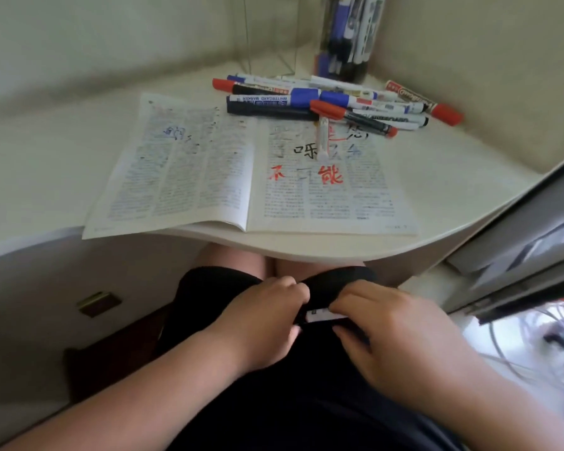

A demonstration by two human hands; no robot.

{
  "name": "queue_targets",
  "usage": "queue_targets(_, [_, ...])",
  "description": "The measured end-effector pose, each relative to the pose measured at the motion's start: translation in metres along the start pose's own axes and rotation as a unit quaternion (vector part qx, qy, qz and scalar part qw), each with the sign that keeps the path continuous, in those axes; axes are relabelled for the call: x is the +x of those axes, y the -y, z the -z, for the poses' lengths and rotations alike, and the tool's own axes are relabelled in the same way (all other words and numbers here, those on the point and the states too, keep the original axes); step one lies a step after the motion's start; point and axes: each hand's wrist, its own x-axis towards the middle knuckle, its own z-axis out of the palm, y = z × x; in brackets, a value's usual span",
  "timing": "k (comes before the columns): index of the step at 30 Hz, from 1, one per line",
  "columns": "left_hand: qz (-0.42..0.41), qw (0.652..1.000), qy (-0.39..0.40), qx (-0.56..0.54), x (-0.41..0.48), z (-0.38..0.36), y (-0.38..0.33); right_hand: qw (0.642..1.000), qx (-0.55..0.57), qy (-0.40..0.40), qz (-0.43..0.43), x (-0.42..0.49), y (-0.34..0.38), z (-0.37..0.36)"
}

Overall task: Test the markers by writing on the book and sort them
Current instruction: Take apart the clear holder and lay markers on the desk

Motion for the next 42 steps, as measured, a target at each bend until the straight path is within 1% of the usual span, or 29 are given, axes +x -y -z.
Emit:
queue_targets(2, [0.0, 1.0, -0.001, 0.02, 0.006, 0.003, -0.002, 0.998, -0.041, 0.033, -0.026, 0.003, 0.0, -0.008])
queue_targets(3, [-0.004, 1.0, -0.002, 0.023, 0.007, 0.004, -0.002, 0.997, -0.042, 0.052, -0.037, 0.006, -0.004, -0.014])
queue_targets(6, [-0.026, 1.0, -0.004, -0.015, -0.001, 0.014, -0.002, 0.997, 0.007, 0.064, -0.049, 0.008, -0.012, -0.016])
queue_targets(9, [-0.042, 0.993, 0.0, -0.109, -0.017, 0.033, -0.007, 0.995, 0.084, 0.006, -0.048, 0.002, -0.015, 0.005])
queue_targets(11, [-0.051, 0.983, 0.011, -0.174, -0.027, 0.052, -0.013, 0.986, 0.158, -0.034, -0.035, -0.001, -0.011, 0.024])
queue_targets(13, [-0.057, 0.977, 0.006, -0.203, -0.038, 0.072, -0.021, 0.977, 0.203, -0.069, -0.011, 0.0, -0.002, 0.043])
queue_targets(15, [-0.062, 0.973, -0.02, -0.222, -0.046, 0.093, -0.028, 0.961, 0.262, -0.092, -0.011, 0.004, 0.006, 0.062])
queue_targets(17, [-0.064, 0.962, -0.043, -0.263, -0.051, 0.117, -0.031, 0.923, 0.37, -0.099, -0.023, 0.016, 0.01, 0.083])
queue_targets(19, [-0.071, 0.949, -0.057, -0.302, -0.048, 0.144, -0.03, 0.887, 0.446, -0.117, -0.008, 0.042, 0.007, 0.108])
queue_targets(20, [-0.078, 0.95, -0.08, -0.292, -0.041, 0.159, -0.028, 0.878, 0.463, -0.121, 0.005, 0.06, 0.005, 0.121])
queue_targets(22, [-0.08, 0.962, -0.14, -0.222, -0.014, 0.188, -0.018, 0.866, 0.485, -0.114, 0.028, 0.103, -0.005, 0.146])
queue_targets(24, [-0.073, 0.969, -0.173, -0.162, 0.026, 0.215, -0.002, 0.876, 0.468, -0.113, 0.026, 0.15, -0.022, 0.164])
queue_targets(28, [-0.046, 0.974, -0.204, -0.081, 0.103, 0.244, 0.043, 0.898, 0.423, -0.116, -0.026, 0.233, -0.051, 0.173])
queue_targets(30, [-0.052, 0.974, -0.21, -0.066, 0.126, 0.246, 0.058, 0.893, 0.435, -0.11, -0.045, 0.259, -0.063, 0.166])
queue_targets(32, [-0.057, 0.973, -0.21, -0.076, 0.141, 0.244, 0.069, 0.872, 0.473, -0.108, -0.063, 0.276, -0.076, 0.153])
queue_targets(33, [-0.055, 0.973, -0.212, -0.077, 0.149, 0.243, 0.076, 0.856, 0.501, -0.111, -0.066, 0.283, -0.081, 0.144])
queue_targets(36, [-0.063, 0.975, -0.203, -0.06, 0.167, 0.234, 0.092, 0.789, 0.596, -0.134, -0.066, 0.294, -0.091, 0.117])
queue_targets(37, [-0.069, 0.975, -0.201, -0.059, 0.171, 0.229, 0.095, 0.777, 0.61, -0.139, -0.066, 0.294, -0.092, 0.11])
queue_targets(39, [-0.063, 0.975, -0.201, -0.068, 0.174, 0.221, 0.098, 0.781, 0.605, -0.141, -0.06, 0.291, -0.091, 0.103])
queue_targets(42, [-0.058, 0.976, -0.197, -0.068, 0.172, 0.213, 0.099, 0.814, 0.563, -0.13, -0.062, 0.284, -0.093, 0.102])
